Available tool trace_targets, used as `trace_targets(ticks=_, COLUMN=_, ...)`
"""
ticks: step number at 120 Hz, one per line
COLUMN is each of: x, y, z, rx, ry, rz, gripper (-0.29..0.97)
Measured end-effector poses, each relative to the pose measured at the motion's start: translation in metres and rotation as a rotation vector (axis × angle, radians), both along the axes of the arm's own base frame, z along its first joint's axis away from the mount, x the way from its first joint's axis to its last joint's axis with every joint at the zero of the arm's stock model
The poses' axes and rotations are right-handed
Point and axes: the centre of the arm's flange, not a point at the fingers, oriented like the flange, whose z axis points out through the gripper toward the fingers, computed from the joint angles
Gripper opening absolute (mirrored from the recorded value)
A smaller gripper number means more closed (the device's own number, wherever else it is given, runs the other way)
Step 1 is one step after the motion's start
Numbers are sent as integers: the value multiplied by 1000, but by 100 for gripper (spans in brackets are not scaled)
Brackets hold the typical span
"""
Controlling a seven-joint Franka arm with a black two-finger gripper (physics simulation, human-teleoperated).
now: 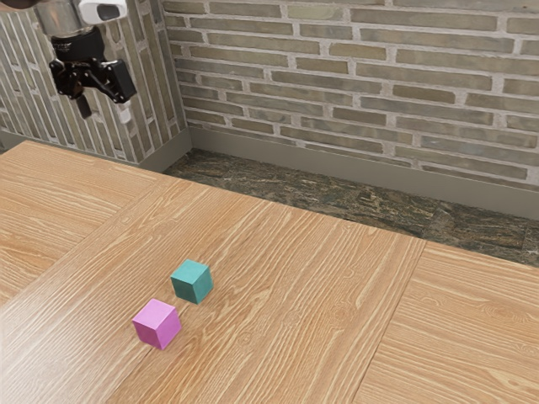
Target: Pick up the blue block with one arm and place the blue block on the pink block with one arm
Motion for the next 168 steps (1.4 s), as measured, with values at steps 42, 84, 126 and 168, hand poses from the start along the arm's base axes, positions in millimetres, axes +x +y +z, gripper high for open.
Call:
trace_targets(ticks=42, x=-10, y=-28, z=128, rx=54, ry=-180, rz=-44, gripper=68)
trace_targets(ticks=84, x=43, y=-89, z=71, rx=65, ry=-86, rz=-150, gripper=68)
trace_targets(ticks=126, x=63, y=-67, z=-157, rx=3, ry=80, rz=-117, gripper=68)
trace_targets(ticks=168, x=54, y=-67, z=-277, rx=59, ry=9, rz=-142, gripper=68)
